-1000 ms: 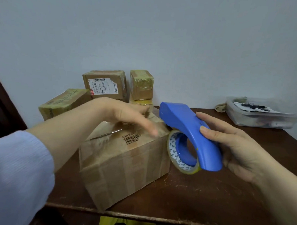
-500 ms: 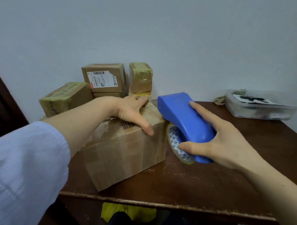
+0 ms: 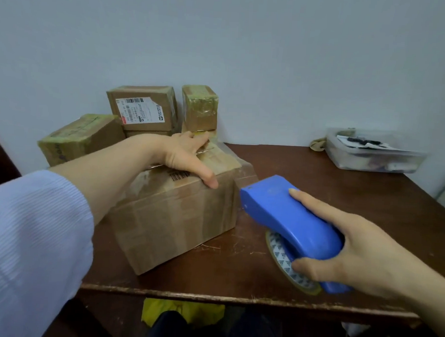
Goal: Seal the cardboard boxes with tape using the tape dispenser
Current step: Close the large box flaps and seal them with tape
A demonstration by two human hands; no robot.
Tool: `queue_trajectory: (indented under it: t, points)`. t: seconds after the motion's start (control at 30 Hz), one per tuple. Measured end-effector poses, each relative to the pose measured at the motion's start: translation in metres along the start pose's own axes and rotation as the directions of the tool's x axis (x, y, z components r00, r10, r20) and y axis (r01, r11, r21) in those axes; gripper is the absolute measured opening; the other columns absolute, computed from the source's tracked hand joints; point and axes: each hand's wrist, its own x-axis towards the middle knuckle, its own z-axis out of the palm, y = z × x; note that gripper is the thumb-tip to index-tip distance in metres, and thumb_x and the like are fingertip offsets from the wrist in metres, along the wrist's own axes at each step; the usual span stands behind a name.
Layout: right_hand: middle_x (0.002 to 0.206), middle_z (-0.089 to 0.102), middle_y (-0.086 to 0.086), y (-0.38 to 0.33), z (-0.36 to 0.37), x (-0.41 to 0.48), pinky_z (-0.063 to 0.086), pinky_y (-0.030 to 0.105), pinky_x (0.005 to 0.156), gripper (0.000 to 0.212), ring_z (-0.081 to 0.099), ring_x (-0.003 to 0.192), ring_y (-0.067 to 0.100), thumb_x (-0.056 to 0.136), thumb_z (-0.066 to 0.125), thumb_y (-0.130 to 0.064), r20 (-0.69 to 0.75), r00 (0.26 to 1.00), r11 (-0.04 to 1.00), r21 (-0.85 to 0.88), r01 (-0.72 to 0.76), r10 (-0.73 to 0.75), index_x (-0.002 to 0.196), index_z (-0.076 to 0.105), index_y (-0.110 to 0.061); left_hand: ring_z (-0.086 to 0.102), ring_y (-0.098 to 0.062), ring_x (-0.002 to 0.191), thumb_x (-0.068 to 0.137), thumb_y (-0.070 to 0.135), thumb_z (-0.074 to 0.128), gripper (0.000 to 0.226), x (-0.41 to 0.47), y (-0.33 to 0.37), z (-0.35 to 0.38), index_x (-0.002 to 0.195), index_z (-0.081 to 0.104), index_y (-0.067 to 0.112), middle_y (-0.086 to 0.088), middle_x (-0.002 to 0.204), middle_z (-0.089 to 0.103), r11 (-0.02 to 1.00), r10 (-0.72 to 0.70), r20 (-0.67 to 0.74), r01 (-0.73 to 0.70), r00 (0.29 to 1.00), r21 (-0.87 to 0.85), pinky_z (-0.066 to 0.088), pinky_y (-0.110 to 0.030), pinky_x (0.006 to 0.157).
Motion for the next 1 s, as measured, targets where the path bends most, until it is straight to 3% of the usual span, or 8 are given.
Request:
queue_trajectory:
  t: [0.13,0.23,0.37,0.47,0.57,0.8,0.93,1.0]
  points:
    - [0.128,0.048,-0.024,-0.009,-0.006,0.02,0.047,0.019,0.082,0.094,0.056,0.101,0.003,0.058,0.077,-0.049,0.05,0.998,0.994,-0.106,-0.027,0.033,0.133,0.023,-0.067,0.003,-0.023,0.147,0.029,0.08,0.063,0.152,0.004,-0.001,-0.003,0.152,-0.011,0.029,-0.001,0.161,-0.004,1.0,-0.009,0.044,0.01,0.999,-0.018,0.012,-0.038,0.116]
    - [0.127,0.047,-0.018,-0.017,-0.011,0.034,0.046,0.02,0.076,0.094,0.055,0.093,0.001,0.062,0.077,-0.049,0.098,0.993,0.985,-0.165,-0.047,0.064,0.138,0.023,-0.062,0.001,-0.022,0.148,0.028,0.091,0.058,0.155,0.005,0.002,-0.006,0.152,-0.009,0.029,0.001,0.161,-0.005,0.996,-0.037,0.073,0.043,0.997,-0.081,0.01,-0.043,0.117]
    - [0.116,0.049,-0.018,-0.03,-0.022,0.046,0.04,0.014,0.064,0.089,0.052,0.079,-0.004,0.067,0.075,-0.045,0.14,0.986,0.972,-0.226,-0.057,0.091,0.14,0.027,-0.056,0.026,-0.033,0.14,0.027,0.101,0.045,0.151,0.016,0.02,0.006,0.151,0.017,0.019,-0.012,0.154,0.025,0.992,-0.115,-0.122,0.12,0.986,0.041,0.022,-0.049,0.111]
    - [0.115,0.054,-0.022,-0.041,-0.032,0.056,0.043,0.017,0.066,0.085,0.056,0.08,-0.004,0.058,0.075,-0.05,0.148,0.983,0.968,-0.24,-0.069,0.107,0.134,0.04,-0.055,0.032,-0.036,0.134,0.032,0.095,0.045,0.135,0.025,0.022,0.013,0.145,0.028,0.021,-0.015,0.147,0.033,0.989,-0.133,-0.194,0.142,0.972,0.03,0.028,-0.05,0.108]
    - [0.105,0.057,-0.026,-0.055,-0.041,0.064,0.041,0.017,0.058,0.078,0.059,0.068,-0.004,0.047,0.073,-0.053,0.164,0.979,0.965,-0.25,-0.077,0.121,0.122,0.051,-0.056,0.034,-0.036,0.131,0.041,0.092,0.05,0.122,0.027,0.019,0.015,0.139,0.034,0.022,-0.016,0.143,0.036,0.989,-0.138,-0.215,0.145,0.967,0.015,0.03,-0.049,0.105]
    - [0.092,0.058,-0.021,-0.08,-0.047,0.069,0.048,0.022,0.064,0.064,0.059,0.073,0.003,0.058,0.071,-0.036,0.165,0.983,0.939,-0.342,-0.024,0.086,0.121,0.06,-0.044,0.033,-0.037,0.132,0.045,0.088,0.054,0.119,0.024,0.021,0.015,0.141,0.032,0.021,-0.018,0.144,0.035,0.987,-0.155,-0.226,0.162,0.962,0.01,0.029,-0.048,0.105]
    - [0.105,0.064,-0.01,-0.088,-0.045,0.068,0.052,0.029,0.078,0.052,0.061,0.084,0.008,0.064,0.074,-0.039,0.139,0.989,0.89,-0.456,0.012,0.058,0.115,0.065,-0.038,0.032,-0.038,0.133,0.055,0.085,0.059,0.111,0.024,0.023,0.015,0.142,0.031,0.022,-0.019,0.145,0.034,0.986,-0.159,-0.237,0.166,0.958,0.01,0.029,-0.048,0.105]
    - [0.109,0.064,-0.008,-0.088,-0.043,0.068,0.051,0.028,0.076,0.052,0.061,0.087,0.013,0.066,0.074,-0.042,0.135,0.989,0.873,-0.487,0.021,0.052,0.117,0.063,-0.037,0.033,-0.038,0.132,0.055,0.085,0.059,0.11,0.024,0.023,0.015,0.141,0.032,0.022,-0.019,0.144,0.035,0.984,-0.169,-0.233,0.176,0.958,0.011,0.03,-0.048,0.103]
